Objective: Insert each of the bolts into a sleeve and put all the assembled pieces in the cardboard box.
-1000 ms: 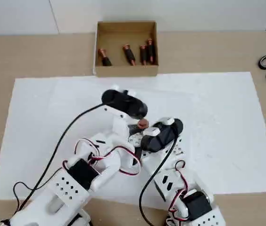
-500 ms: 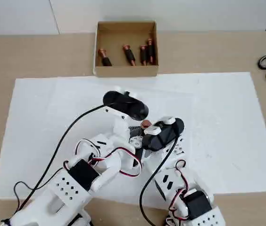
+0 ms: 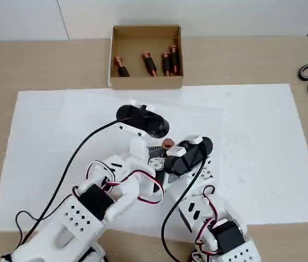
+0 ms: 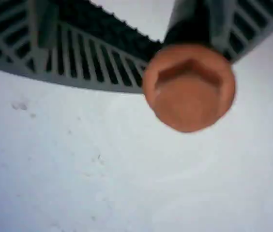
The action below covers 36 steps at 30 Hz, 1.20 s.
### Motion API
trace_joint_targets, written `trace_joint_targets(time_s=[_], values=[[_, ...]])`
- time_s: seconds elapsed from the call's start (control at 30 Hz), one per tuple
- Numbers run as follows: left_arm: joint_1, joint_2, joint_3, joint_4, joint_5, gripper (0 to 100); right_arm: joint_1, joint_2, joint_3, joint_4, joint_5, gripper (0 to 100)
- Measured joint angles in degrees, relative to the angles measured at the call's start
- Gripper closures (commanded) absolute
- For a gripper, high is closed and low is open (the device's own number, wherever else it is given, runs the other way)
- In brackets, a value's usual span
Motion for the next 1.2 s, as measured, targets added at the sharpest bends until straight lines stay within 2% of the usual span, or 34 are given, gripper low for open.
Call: trace_joint_targets(time_s=[0.13,0.33,0.8,0.9,1.07,1.2], values=[[-0.26,0.00,-2.29,4.40,0.35,65,0.09,0.00,0.00,0.00,-0.09,99.5],[-2.11,0.00,-5.80,11.87,1.85,65,0.09,-0.35,-0.09,0.00,-0.09,99.5],[-8.18,-0.09,-12.75,13.45,1.85,65,-0.09,-0.35,-0.09,0.00,-0.09,99.5],[-12.13,-0.09,-12.75,13.45,1.49,65,-0.18,-0.35,0.00,0.00,-0.09,99.5],[-22.77,-0.09,-12.75,13.63,-2.37,65,-0.26,-0.35,0.00,0.00,-0.09,99.5],[-31.74,-0.09,-13.89,19.52,-3.78,65,1.41,-0.35,0.00,0.00,-0.09,99.5]])
